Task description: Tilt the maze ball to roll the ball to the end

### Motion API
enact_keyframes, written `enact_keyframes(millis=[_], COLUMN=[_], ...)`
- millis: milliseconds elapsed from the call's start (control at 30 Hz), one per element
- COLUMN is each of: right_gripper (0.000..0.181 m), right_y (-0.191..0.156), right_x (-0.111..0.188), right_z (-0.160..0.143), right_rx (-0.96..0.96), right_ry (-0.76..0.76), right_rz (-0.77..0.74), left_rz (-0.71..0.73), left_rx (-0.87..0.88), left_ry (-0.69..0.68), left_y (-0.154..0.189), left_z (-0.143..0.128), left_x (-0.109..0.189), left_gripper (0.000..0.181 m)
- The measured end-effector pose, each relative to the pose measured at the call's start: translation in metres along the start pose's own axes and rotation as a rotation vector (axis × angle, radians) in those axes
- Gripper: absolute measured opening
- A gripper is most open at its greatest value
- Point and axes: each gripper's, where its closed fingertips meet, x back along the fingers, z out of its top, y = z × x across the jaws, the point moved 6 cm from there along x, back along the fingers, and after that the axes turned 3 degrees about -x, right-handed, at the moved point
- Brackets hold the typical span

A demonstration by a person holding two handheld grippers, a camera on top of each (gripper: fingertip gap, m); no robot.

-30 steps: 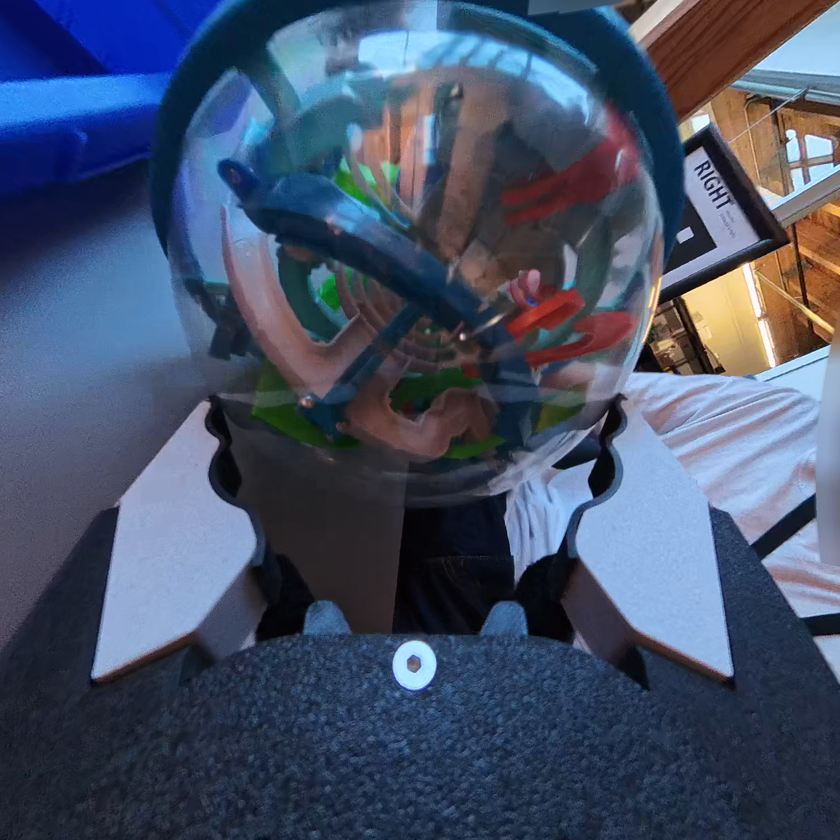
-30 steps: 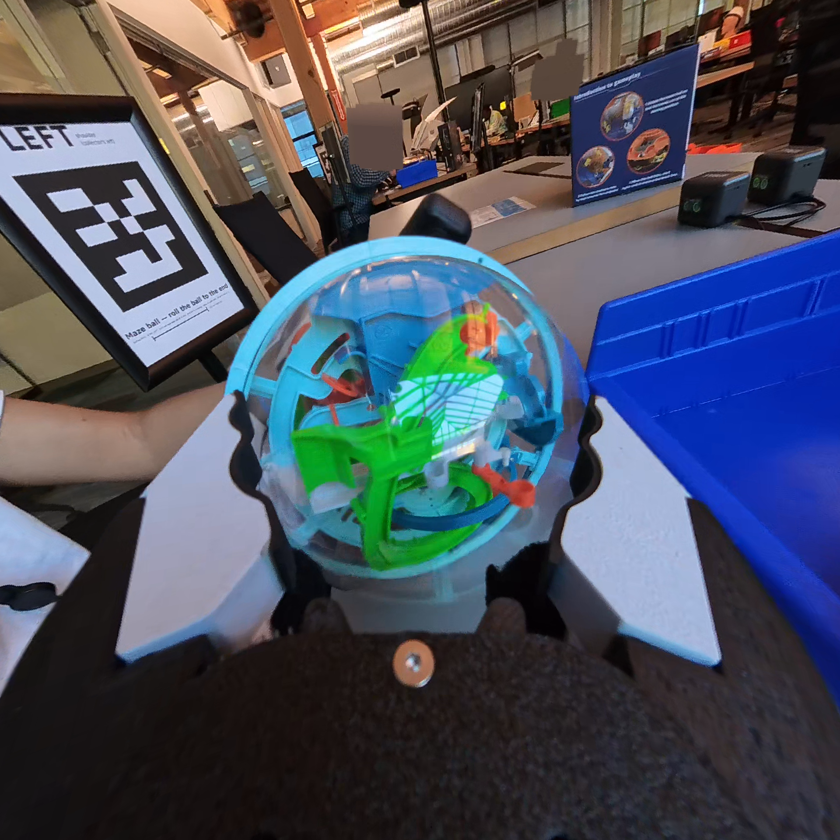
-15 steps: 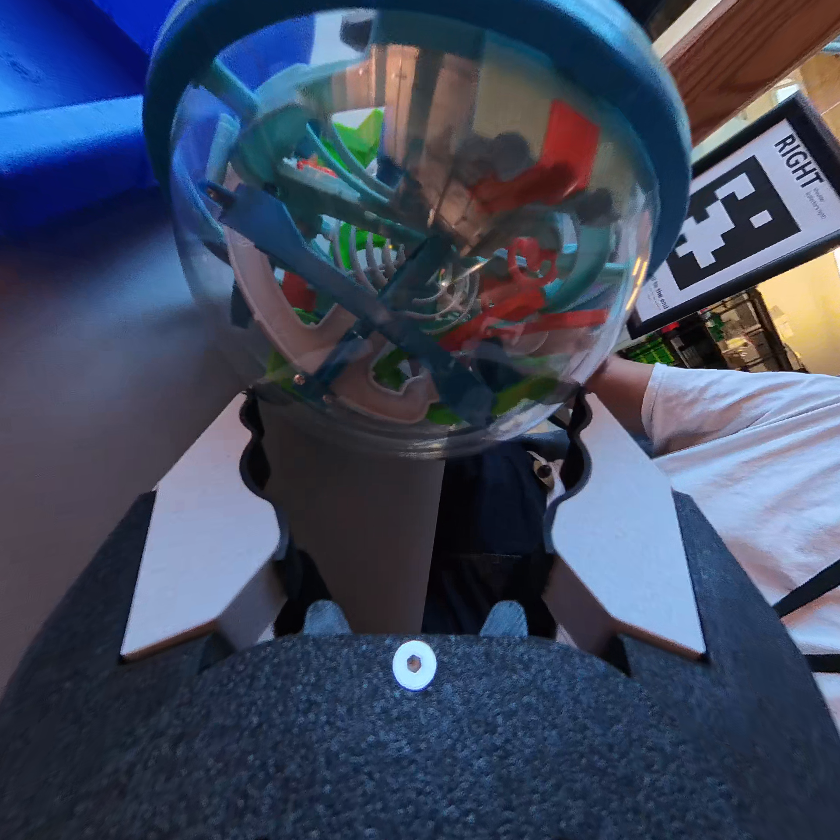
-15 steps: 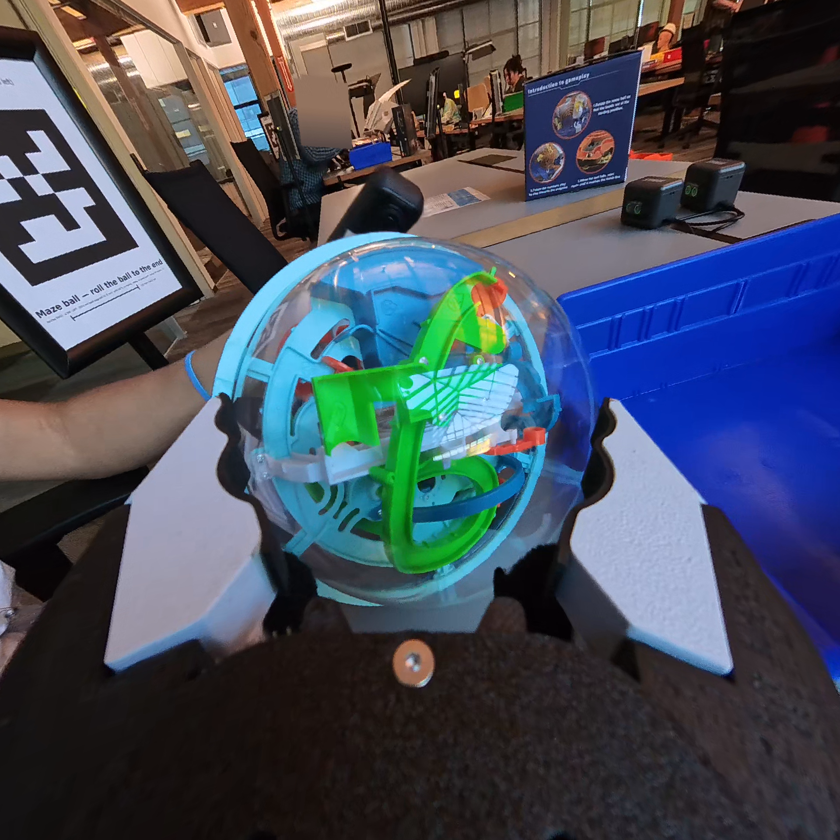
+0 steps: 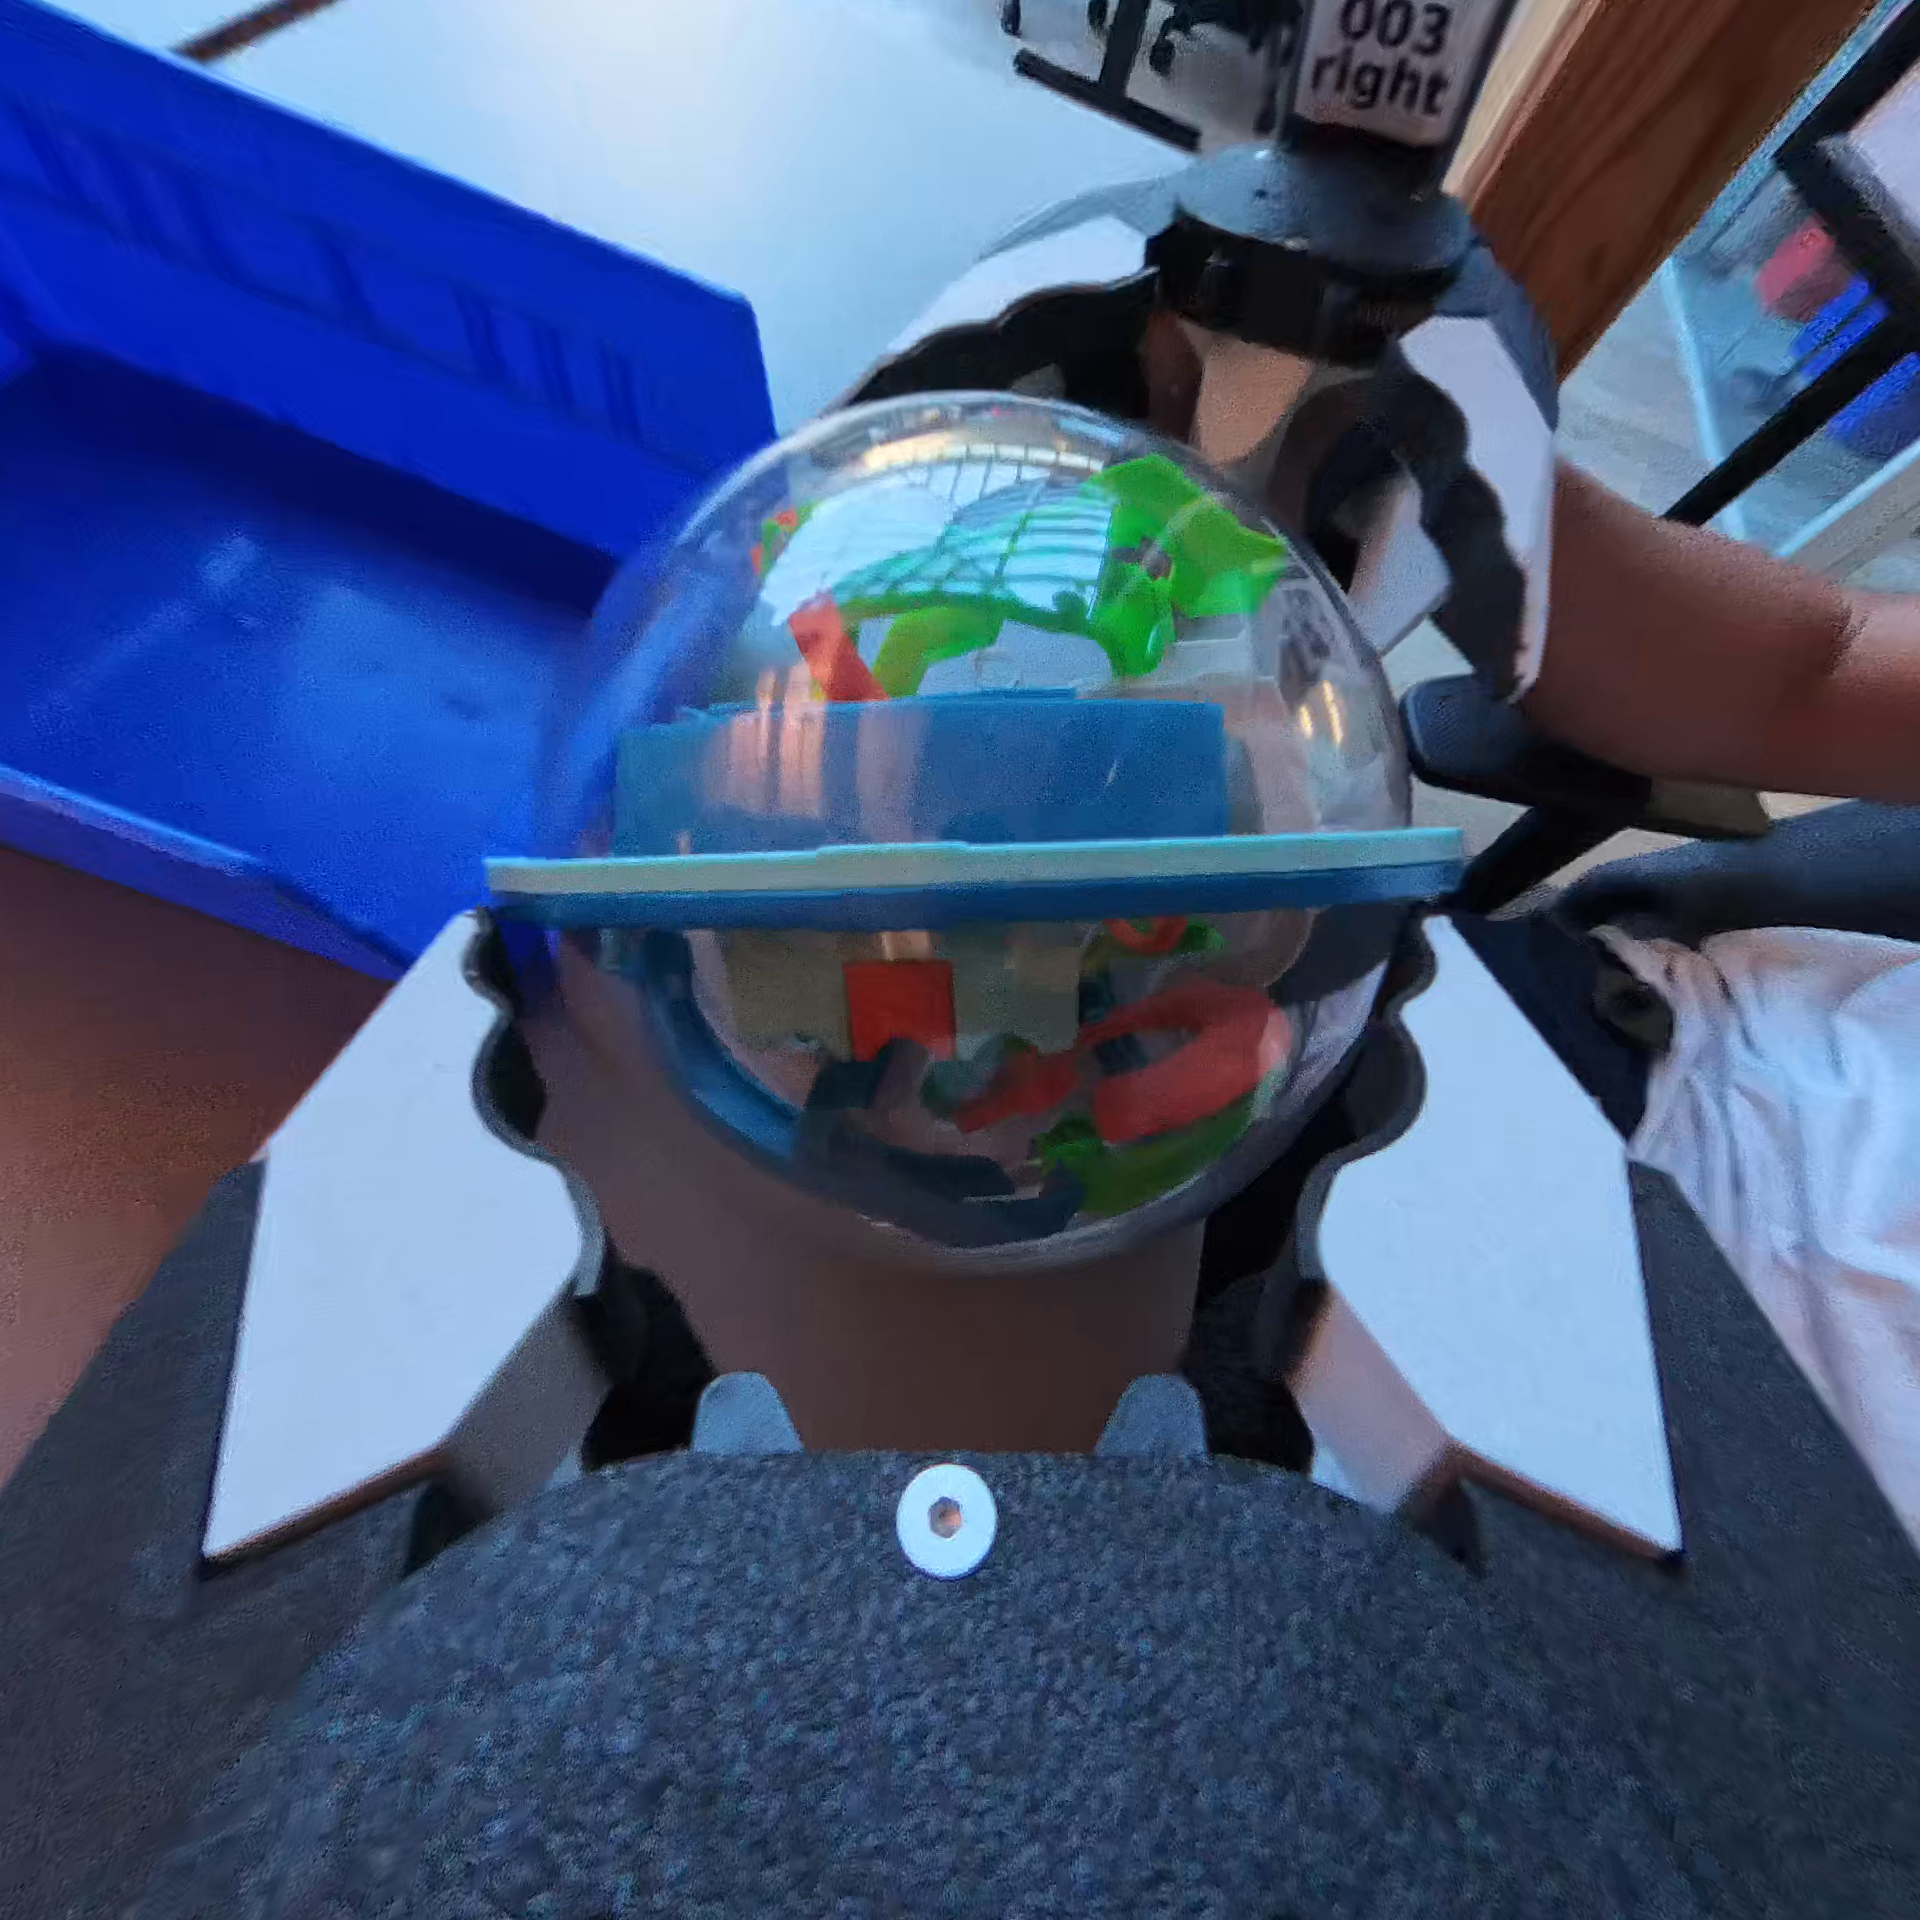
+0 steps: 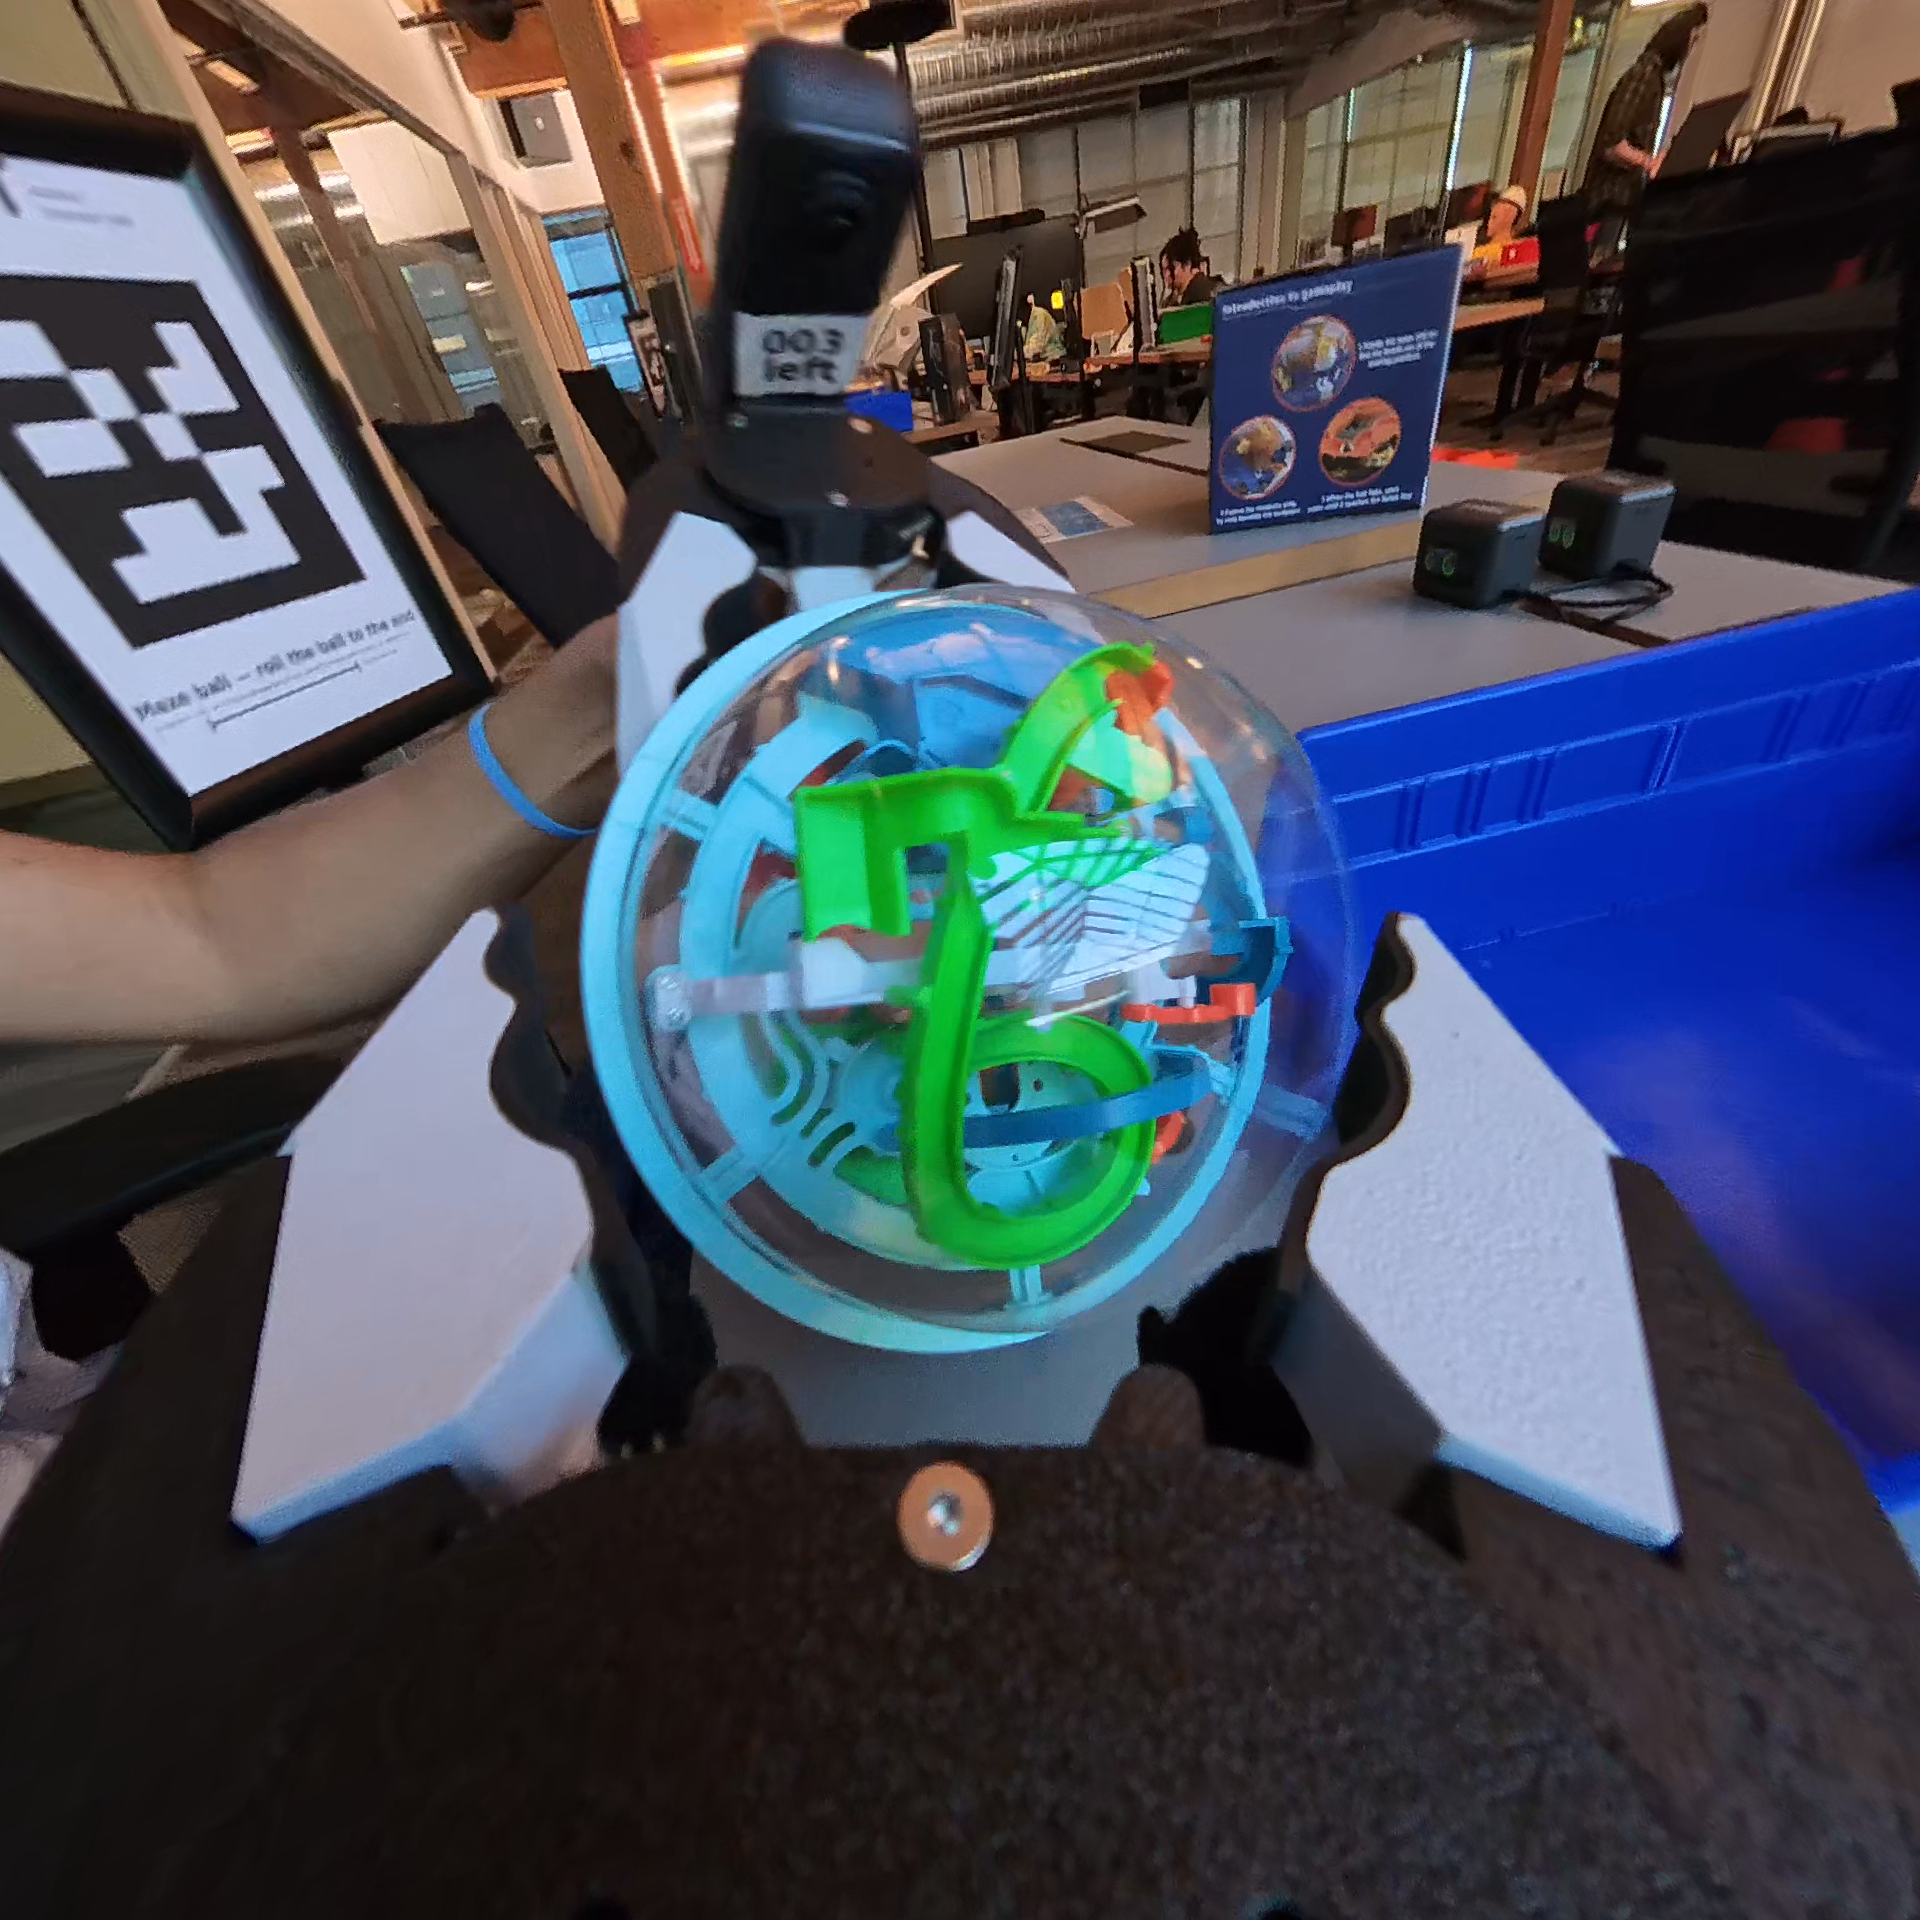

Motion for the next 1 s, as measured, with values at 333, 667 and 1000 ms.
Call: enact_keyframes(millis=[333,667,1000], right_gripper=[0.154,0.149,0.148], right_y=[-0.006,0.015,0.041], right_x=[0.022,-0.013,-0.046], right_z=[-0.033,-0.006,0.013], right_rx=[0.088,0.044,-0.072], right_ry=[-0.072,-0.116,-0.15], right_rz=[-0.114,-0.063,0.1], left_rz=[0.016,-0.073,0.269], left_rx=[0.487,0.539,0.094], left_ry=[0.265,0.181,-0.061], left_y=[0.001,0.042,0.004], left_z=[-0.033,-0.062,0.016], left_x=[-0.008,-0.007,0.033], left_gripper=[0.147,0.148,0.158])
